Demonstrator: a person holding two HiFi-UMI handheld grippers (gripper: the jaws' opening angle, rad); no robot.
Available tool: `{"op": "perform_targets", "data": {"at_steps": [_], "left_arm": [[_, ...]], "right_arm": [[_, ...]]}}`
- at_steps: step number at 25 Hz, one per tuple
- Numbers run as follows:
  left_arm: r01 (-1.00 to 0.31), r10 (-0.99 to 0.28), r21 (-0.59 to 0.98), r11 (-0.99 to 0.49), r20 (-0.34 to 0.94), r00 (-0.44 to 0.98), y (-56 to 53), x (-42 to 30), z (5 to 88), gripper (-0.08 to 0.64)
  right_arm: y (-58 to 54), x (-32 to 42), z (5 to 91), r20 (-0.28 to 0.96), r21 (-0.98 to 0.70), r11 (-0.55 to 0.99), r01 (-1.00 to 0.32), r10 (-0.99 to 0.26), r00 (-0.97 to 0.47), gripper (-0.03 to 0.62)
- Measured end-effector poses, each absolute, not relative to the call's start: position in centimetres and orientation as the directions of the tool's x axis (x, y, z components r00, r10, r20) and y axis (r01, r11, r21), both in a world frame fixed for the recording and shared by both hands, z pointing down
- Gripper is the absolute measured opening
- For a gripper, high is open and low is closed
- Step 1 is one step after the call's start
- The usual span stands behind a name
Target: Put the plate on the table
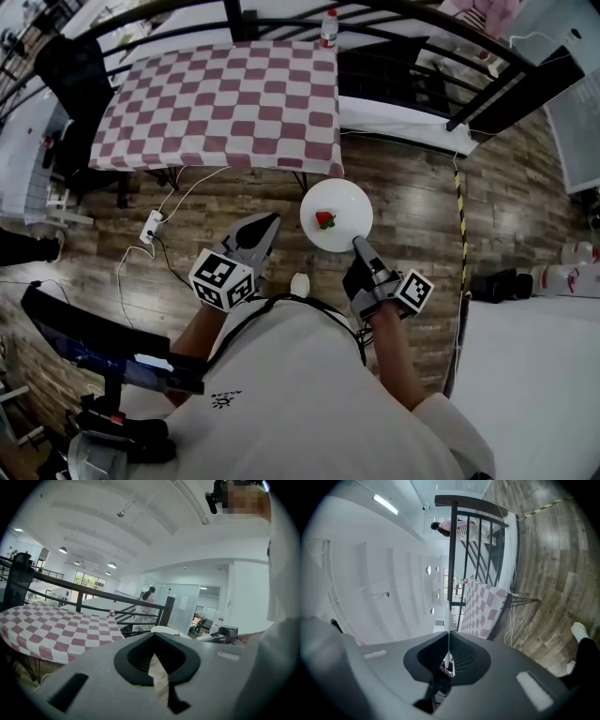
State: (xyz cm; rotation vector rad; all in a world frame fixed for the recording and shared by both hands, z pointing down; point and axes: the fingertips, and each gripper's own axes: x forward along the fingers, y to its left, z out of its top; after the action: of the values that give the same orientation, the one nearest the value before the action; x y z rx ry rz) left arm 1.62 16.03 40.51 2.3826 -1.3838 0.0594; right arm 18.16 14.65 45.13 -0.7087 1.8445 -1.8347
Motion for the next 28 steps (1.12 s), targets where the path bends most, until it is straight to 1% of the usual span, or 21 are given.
{"op": "perform_targets", "data": {"at_steps": [12, 19, 28], "left_arm": [[-0.854, -0.832, 0.305, -0.423, 0.243, 0.499, 13.8, 4.9, 41.3, 0.002], [-0.857, -0.833, 0.316, -0.408, 0.257, 0.491, 12.7, 5.0, 41.6, 0.002], [-0.842, -0.821, 0.318, -0.437, 0.243, 0.517, 9.4, 4.3, 41.5, 0.002]], "right_arm": [[12.1, 20.6, 45.8, 0.041, -0.999, -0.028, -0.030, -0.616, -0.786, 0.015], [10.9, 20.9, 46.0, 0.037, -0.999, -0.035, -0.019, -0.617, -0.786, 0.015], [8.2, 20.0, 45.8, 0.037, -0.999, -0.031, -0.023, -0.634, -0.772, 0.015]]}}
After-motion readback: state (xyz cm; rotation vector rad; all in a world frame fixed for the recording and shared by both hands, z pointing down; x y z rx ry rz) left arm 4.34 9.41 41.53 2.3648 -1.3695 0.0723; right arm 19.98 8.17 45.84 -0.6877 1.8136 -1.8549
